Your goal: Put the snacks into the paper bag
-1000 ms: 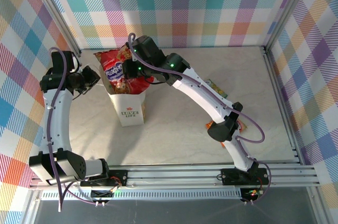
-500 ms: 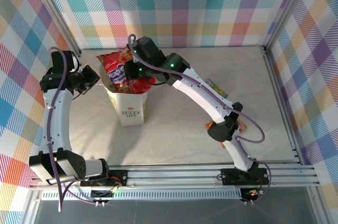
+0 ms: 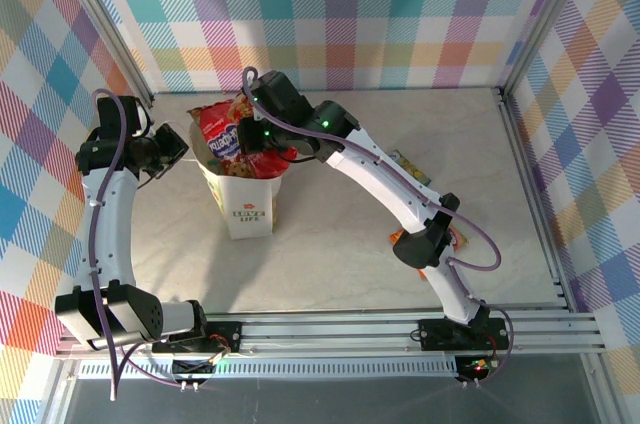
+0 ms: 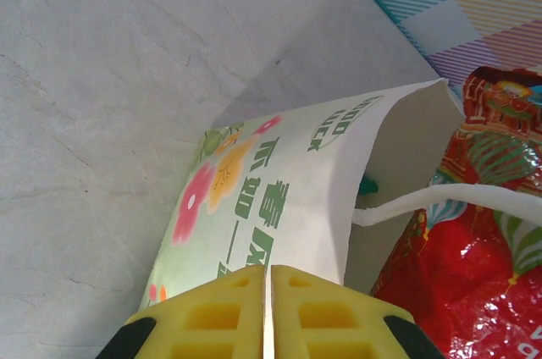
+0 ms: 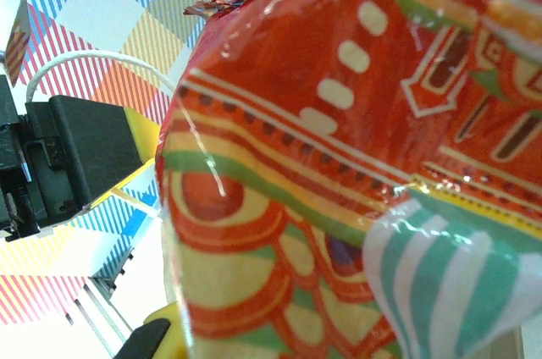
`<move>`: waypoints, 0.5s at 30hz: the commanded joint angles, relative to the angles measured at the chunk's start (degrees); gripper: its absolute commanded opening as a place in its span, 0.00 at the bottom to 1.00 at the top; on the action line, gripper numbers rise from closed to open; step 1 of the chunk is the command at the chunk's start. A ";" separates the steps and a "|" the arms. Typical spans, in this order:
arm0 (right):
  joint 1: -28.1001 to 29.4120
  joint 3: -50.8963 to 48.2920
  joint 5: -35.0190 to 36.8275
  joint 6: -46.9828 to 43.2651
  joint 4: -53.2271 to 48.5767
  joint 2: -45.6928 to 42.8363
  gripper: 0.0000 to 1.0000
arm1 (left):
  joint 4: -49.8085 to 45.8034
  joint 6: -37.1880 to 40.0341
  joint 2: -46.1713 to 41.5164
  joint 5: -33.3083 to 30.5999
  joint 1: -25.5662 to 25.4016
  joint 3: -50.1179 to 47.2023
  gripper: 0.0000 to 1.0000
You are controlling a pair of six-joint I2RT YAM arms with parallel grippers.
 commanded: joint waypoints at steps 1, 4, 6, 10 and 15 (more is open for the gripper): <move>0.63 0.41 -0.91 0.53 2.66 -1.19 0.00 | 0.00 -0.20 -1.46 -0.73 0.83 0.15 0.10; 0.76 0.18 -0.90 0.38 2.51 -1.32 0.00 | -0.18 -0.10 -1.64 -1.13 0.78 -0.18 0.10; 0.82 0.04 -0.64 0.24 2.29 -1.36 0.00 | -0.35 0.07 -1.64 -1.34 0.80 -0.28 0.10; 1.05 -1.17 0.63 -0.08 1.92 -1.74 0.00 | -0.62 0.15 -1.46 -1.56 0.85 -0.30 0.10; 1.11 -2.35 1.52 0.33 1.00 -1.81 0.00 | -1.36 0.34 -1.46 -2.17 0.85 0.12 0.10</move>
